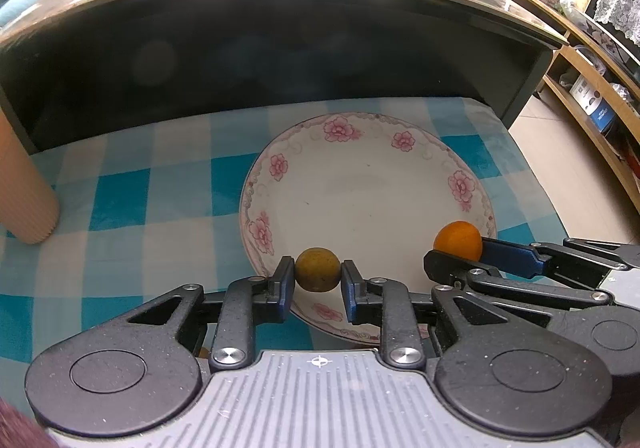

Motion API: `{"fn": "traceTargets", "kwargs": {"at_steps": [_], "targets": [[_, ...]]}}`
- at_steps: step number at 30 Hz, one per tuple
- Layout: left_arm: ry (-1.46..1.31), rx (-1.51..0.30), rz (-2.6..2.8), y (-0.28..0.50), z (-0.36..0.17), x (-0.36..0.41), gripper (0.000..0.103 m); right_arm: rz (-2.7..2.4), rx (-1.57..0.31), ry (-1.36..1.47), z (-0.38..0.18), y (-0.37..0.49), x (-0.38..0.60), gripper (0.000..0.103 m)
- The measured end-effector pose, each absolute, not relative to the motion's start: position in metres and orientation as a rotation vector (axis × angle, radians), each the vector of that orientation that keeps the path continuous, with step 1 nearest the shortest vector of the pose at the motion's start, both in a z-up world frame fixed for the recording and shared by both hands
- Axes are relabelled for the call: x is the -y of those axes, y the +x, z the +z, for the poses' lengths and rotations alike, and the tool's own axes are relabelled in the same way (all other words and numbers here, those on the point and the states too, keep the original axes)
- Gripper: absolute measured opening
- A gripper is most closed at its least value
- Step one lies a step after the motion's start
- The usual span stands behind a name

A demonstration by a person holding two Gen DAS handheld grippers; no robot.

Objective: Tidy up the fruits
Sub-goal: 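Open both grippers to drop the tan fruit and orange into the plate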

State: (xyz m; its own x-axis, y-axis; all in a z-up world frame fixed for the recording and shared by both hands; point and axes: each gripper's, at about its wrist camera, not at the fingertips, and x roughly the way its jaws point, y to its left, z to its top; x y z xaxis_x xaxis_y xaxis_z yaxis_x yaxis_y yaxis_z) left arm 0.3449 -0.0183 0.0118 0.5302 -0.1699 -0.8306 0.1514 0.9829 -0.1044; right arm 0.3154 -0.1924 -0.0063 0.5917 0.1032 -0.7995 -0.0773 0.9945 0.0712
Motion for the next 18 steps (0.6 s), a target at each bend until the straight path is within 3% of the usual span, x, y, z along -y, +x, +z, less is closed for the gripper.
{"fn": "traceTargets", "kwargs": {"at_steps": [7, 13, 16, 18], "targets": [[-0.028, -0.999, -0.192, 0.3454, 0.0130, 0.0177, 0.034, 0.104, -0.948, 0.035, -0.0056, 0.3184, 0.1927, 0.047], [-0.041, -0.994, -0.187, 0.3459, 0.0156, 0.0157, 0.042, 0.105, -0.956, 0.061, -0.0047, 0.3194, 0.1964, 0.048], [-0.019, -0.981, -0.168, 0.3448, 0.0177, 0.0161, 0.051, 0.099, -0.952, 0.060, -0.0043, 0.3186, 0.1966, 0.048], [-0.013, -0.982, -0.142, 0.3452, 0.0173, 0.0141, 0.066, 0.091, -0.949, 0.063, -0.0036, 0.3182, 0.1973, 0.048]]}}
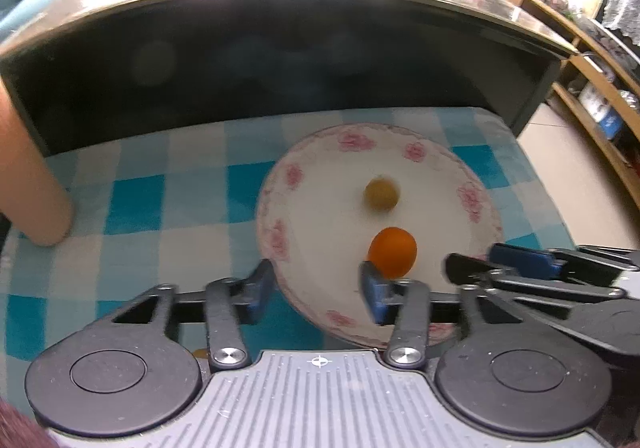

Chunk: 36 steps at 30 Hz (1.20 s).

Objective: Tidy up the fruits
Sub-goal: 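Open both grippers to drop the tan fruit and orange into the plate, then move both grippers back toward the fruits lying beside the plate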

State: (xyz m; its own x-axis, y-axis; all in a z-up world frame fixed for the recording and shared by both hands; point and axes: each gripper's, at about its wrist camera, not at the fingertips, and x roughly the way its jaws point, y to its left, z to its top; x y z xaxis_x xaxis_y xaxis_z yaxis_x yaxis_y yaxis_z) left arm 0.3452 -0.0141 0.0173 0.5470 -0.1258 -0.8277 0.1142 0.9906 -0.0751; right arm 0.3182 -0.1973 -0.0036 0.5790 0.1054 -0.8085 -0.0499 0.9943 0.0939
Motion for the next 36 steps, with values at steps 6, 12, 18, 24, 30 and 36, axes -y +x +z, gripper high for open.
{"fn": "traceTargets", "kwargs": {"at_steps": [6, 12, 18, 24, 30, 36], "targets": [[-0.014, -0.988, -0.140, 0.346, 0.015, 0.011, 0.067, 0.081, -0.944, 0.065, -0.002, 0.317, 0.198, 0.049], [0.007, -0.986, -0.136, 0.343, 0.017, 0.012, 0.068, 0.082, -0.946, 0.055, -0.001, 0.315, 0.197, 0.050], [0.035, -0.988, -0.110, 0.338, 0.018, 0.011, 0.073, 0.077, -0.951, 0.045, 0.000, 0.313, 0.195, 0.050], [0.034, -0.987, -0.098, 0.329, 0.021, 0.009, 0.077, 0.080, -0.949, 0.037, 0.004, 0.306, 0.193, 0.050], [0.031, -0.975, -0.095, 0.318, 0.027, 0.008, 0.077, 0.085, -0.943, 0.038, 0.010, 0.295, 0.192, 0.050], [0.049, -0.966, -0.094, 0.303, 0.034, 0.005, 0.079, 0.092, -0.940, 0.036, 0.017, 0.279, 0.190, 0.050]]}}
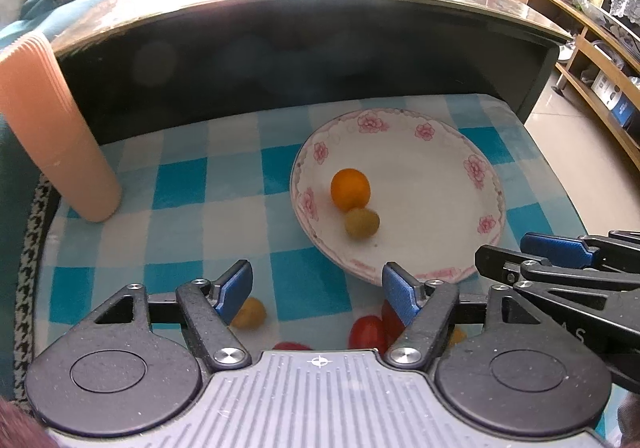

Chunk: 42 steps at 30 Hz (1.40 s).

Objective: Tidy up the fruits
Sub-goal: 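Move both grippers back toward the fruits lying beside the plate, then close the left gripper on an orange while the right gripper grasps another orange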

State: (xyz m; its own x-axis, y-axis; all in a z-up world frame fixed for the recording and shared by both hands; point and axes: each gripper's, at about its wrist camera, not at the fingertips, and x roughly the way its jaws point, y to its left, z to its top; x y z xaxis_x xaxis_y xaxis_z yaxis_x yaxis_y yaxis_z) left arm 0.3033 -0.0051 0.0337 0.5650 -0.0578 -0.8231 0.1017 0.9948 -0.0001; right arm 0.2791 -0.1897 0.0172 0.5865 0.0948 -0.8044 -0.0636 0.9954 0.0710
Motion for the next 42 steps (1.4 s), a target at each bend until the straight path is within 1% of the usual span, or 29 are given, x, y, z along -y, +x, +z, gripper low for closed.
{"fn": "traceTargets", "kwargs": {"at_steps": [9, 20, 27, 32, 38, 42], "targets": [[0.052, -0.950, -0.077, 0.286, 0.043, 0.000, 0.080, 0.102, -0.925, 0.044, 0.026, 0.261, 0.183, 0.050], [0.076, -0.964, -0.108, 0.264, 0.038, -0.003, 0.080, 0.122, -0.945, 0.041, 0.028, 0.243, 0.178, 0.050], [0.085, -1.007, -0.130, 0.250, 0.033, -0.008, 0.080, 0.139, -0.989, 0.026, 0.026, 0.235, 0.174, 0.051], [0.090, -1.054, -0.160, 0.244, 0.026, -0.013, 0.079, 0.162, -1.036, 0.023, 0.021, 0.228, 0.172, 0.053], [0.024, -1.106, -0.176, 0.250, 0.015, -0.022, 0.079, 0.187, -1.086, 0.025, 0.014, 0.227, 0.168, 0.054], [0.031, -1.115, -0.175, 0.258, 0.006, -0.020, 0.079, 0.186, -1.100, 0.032, 0.010, 0.229, 0.168, 0.054]]}}
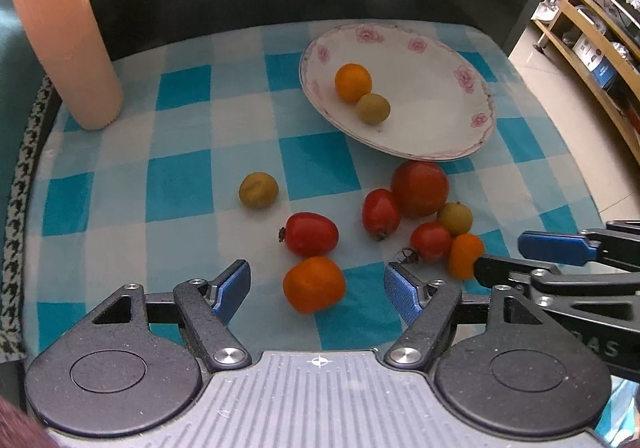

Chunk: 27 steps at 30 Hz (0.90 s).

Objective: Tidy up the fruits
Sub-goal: 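Close the left gripper on an orange while the right gripper grasps another orange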

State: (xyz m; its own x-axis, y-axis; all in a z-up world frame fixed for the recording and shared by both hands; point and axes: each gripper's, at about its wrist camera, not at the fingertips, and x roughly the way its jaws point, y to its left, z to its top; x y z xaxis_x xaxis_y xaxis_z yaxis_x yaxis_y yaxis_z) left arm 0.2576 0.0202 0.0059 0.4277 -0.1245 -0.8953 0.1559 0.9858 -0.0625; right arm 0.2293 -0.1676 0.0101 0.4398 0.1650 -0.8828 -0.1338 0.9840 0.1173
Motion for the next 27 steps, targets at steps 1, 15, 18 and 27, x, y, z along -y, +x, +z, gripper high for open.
{"fn": "traceTargets", "kwargs": {"at_steps": [1, 15, 18, 27], "targets": [[0.033, -1.120, -0.176, 0.259, 0.003, -0.020, 0.079, 0.184, -1.102, 0.035, 0.009, 0.230, 0.168, 0.054], [0.094, -1.153, -0.168, 0.267, -0.017, -0.011, 0.063, 0.185, -1.132, 0.058, 0.003, 0.239, 0.173, 0.054], [0.132, -1.141, -0.161, 0.266, -0.018, -0.007, 0.058, 0.188, -1.143, 0.055, 0.000, 0.241, 0.172, 0.054], [0.127, -1.134, -0.191, 0.262, -0.015, -0.009, 0.045, 0.176, -1.183, 0.016, -0.019, 0.251, 0.164, 0.054]]}}
